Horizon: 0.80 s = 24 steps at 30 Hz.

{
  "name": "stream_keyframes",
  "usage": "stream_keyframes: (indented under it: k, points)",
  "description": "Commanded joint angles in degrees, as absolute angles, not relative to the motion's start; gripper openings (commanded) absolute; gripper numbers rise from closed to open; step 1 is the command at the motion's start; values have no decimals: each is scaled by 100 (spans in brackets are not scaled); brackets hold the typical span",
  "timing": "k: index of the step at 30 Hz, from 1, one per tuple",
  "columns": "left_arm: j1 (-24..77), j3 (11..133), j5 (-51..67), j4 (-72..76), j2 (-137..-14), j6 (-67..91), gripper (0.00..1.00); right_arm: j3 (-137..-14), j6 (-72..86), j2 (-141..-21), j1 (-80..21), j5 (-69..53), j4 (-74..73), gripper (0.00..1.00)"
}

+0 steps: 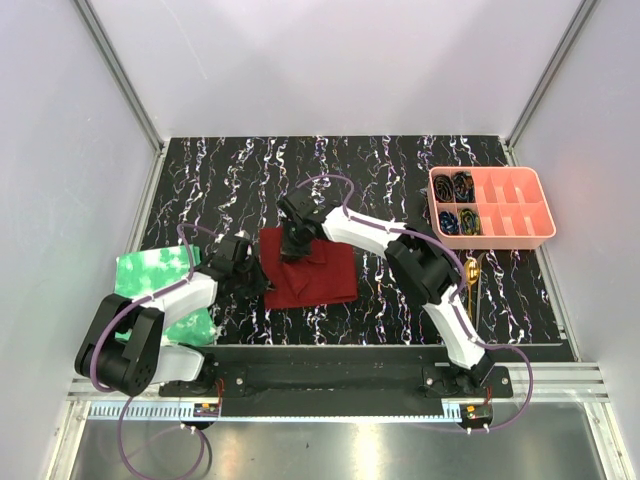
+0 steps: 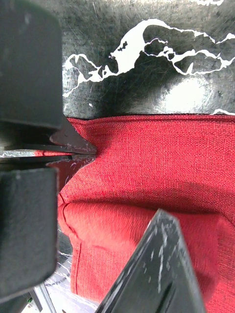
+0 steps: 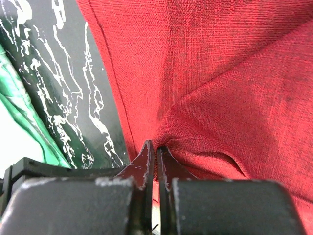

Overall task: Fold the napkin into a case and place the utensils inside
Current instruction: Fold the rectangle-folded napkin at the center of the board.

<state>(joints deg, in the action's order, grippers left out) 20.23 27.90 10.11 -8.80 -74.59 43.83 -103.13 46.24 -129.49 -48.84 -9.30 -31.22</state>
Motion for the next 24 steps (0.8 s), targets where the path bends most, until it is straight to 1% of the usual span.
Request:
stream_keyframes:
  k: [1, 14, 21, 24]
  points:
    - [2030, 2549, 773, -1107, -7524, 4263, 1, -10626, 4781, -13148, -4948, -1151, -2997, 0]
    - [2030, 2479, 738, -1142, -7401, 4263, 1, -10635, 4772, -12999, -5010, -1178, -2997, 0]
    - [2030, 2426, 738, -1186, -7339, 4236, 1, -10784, 4711, -13315, -5010, -1239, -3006, 0]
    - [2039, 2426, 756, -1248, -7234, 4236, 1, -10933, 4641, -13473, -5001, -1274, -3015, 5]
